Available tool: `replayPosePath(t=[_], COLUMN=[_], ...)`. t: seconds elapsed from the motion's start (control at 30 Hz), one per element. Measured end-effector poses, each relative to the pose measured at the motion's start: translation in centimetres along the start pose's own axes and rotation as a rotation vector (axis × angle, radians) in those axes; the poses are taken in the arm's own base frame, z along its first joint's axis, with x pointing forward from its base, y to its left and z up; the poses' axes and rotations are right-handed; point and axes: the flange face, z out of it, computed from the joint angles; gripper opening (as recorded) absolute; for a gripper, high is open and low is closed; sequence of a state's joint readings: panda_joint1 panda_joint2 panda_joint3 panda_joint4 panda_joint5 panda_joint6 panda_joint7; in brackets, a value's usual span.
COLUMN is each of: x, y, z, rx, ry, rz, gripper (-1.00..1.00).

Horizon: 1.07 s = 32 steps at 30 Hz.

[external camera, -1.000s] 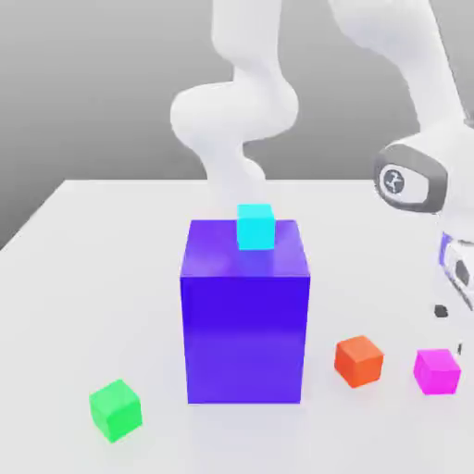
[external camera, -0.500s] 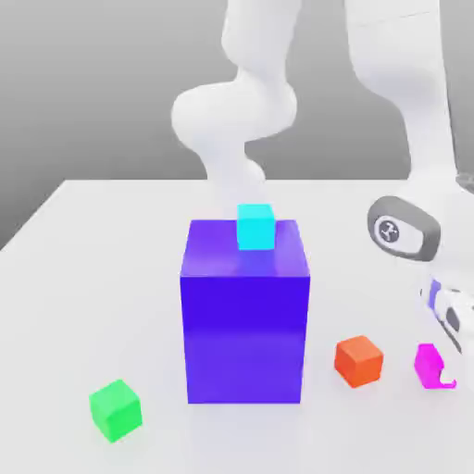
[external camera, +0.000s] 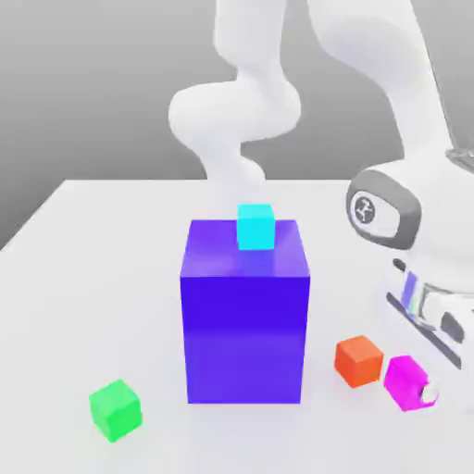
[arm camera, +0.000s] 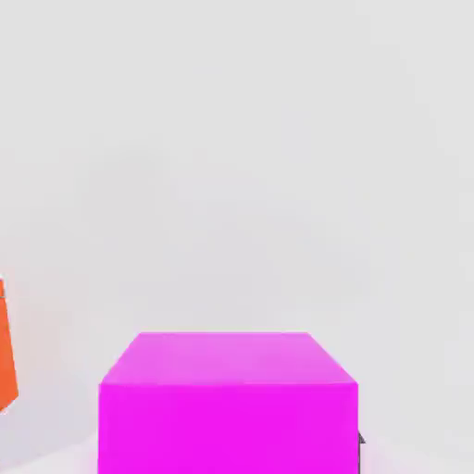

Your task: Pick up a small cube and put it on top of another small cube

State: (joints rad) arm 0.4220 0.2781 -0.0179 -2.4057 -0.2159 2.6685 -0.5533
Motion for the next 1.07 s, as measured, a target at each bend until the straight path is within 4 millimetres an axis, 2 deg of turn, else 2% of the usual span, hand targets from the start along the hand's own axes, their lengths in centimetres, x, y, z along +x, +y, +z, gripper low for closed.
replayPosePath(t=[0.07,0.13,0.23,0.33,0.4,0.43,0.6,0.7,0.8,0.93,0.97,1.07], x=[-2.0,-5.9,-12.4,-19.4,-24.4,-26.3,-30.9,-34.9,-35.0,-34.9,-34.8,-34.8], y=[2.8,6.2,10.2,13.1,14.2,14.3,13.0,11.9,11.6,11.3,11.1,11.1], z=[0.2,0.2,0.1,-0.1,-0.5,-0.8,-1.7,-1.2,0.5,4.1,4.9,4.9], rx=[-0.010,-0.012,-0.007,0.004,0.017,0.024,0.062,0.090,0.094,0.096,0.097,0.097], ry=[-0.019,-0.042,-0.069,-0.092,-0.087,-0.072,0.022,0.038,0.044,0.044,0.043,0.043], rz=[-0.031,0.000,0.071,0.149,0.247,0.308,0.580,0.745,0.770,0.775,0.776,0.776], gripper=[-1.00,-1.00,-1.00,-1.00,-1.00,-1.00,-1.00,-1.00,-1.00,-1.00,1.00,1.00])
